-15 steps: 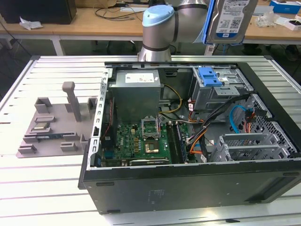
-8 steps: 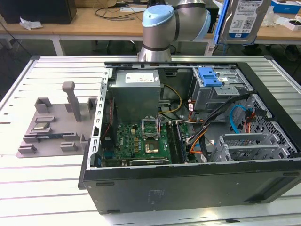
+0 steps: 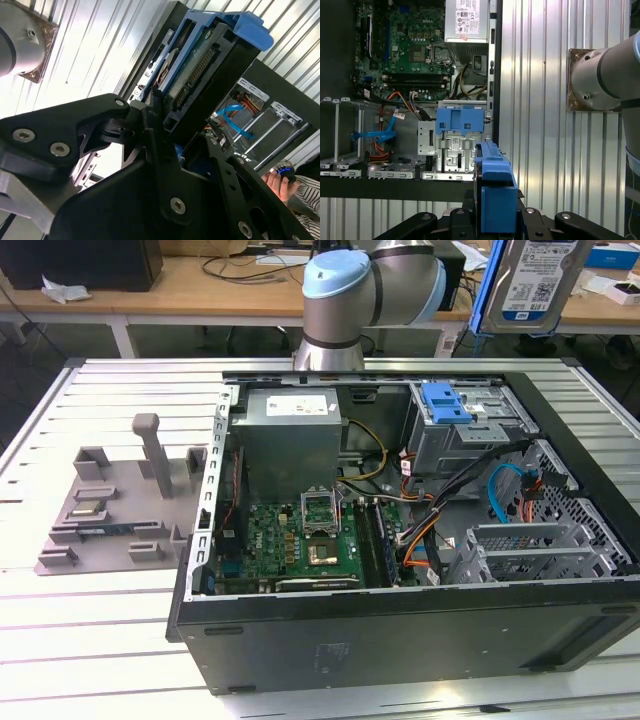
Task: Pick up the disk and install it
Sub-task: 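Pick up the disk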
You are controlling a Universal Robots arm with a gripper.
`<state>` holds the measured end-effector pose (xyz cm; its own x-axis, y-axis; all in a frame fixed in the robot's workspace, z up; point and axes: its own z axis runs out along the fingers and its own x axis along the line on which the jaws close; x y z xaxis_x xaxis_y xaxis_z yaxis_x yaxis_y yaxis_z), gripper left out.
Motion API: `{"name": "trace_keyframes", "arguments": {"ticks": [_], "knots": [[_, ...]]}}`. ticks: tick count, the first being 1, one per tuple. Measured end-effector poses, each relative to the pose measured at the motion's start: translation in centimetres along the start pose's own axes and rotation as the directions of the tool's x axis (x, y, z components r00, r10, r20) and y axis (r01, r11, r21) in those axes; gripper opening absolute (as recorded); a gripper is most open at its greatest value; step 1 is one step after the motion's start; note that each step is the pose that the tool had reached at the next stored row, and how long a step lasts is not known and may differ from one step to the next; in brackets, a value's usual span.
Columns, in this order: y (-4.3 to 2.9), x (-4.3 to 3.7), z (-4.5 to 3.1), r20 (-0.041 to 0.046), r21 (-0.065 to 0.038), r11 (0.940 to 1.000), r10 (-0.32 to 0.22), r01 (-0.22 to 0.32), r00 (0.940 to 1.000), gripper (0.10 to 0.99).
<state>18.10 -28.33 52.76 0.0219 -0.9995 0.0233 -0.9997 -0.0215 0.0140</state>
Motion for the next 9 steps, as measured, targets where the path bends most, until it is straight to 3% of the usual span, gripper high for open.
{"name": "trace_keyframes", "arguments": {"ticks": [5,9], "knots": [[-0.01,0.24,0.01,0.0,0.0,1.0,0.0,0.0,1.0,0.369],[0.02,1.57,0.04,0.0,0.0,1.0,0.0,0.0,1.0,0.369]]}}
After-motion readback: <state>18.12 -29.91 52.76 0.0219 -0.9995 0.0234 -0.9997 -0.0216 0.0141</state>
